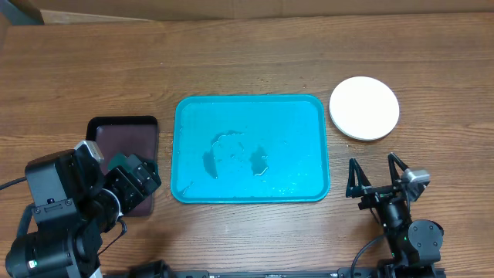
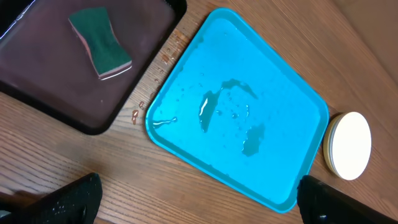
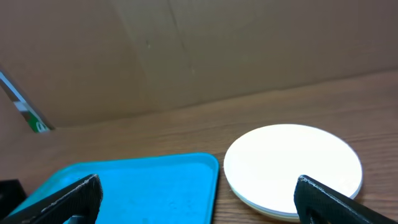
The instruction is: Clean dirty plates on tray and stack at the side
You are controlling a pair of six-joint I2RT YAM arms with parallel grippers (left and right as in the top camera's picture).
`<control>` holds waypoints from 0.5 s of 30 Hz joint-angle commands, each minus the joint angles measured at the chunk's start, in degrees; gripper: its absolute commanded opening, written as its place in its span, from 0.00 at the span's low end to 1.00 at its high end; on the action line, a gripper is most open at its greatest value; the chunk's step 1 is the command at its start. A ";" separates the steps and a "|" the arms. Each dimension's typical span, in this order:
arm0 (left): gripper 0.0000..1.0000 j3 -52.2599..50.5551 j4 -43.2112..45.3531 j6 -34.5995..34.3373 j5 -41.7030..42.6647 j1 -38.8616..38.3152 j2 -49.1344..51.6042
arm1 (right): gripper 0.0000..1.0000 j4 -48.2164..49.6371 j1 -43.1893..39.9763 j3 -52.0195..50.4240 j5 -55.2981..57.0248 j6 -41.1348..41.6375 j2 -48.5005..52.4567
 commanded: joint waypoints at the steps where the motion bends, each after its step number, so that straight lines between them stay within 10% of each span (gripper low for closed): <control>1: 1.00 0.07 0.22 0.90 -0.24 -0.20 -0.02 | 1.00 0.09 -0.31 -0.59 1.16 -3.52 -0.66; 15: 1.00 0.07 0.20 0.90 -0.26 -0.20 -0.02 | 1.00 0.26 -0.28 -0.59 0.33 -1.97 -0.66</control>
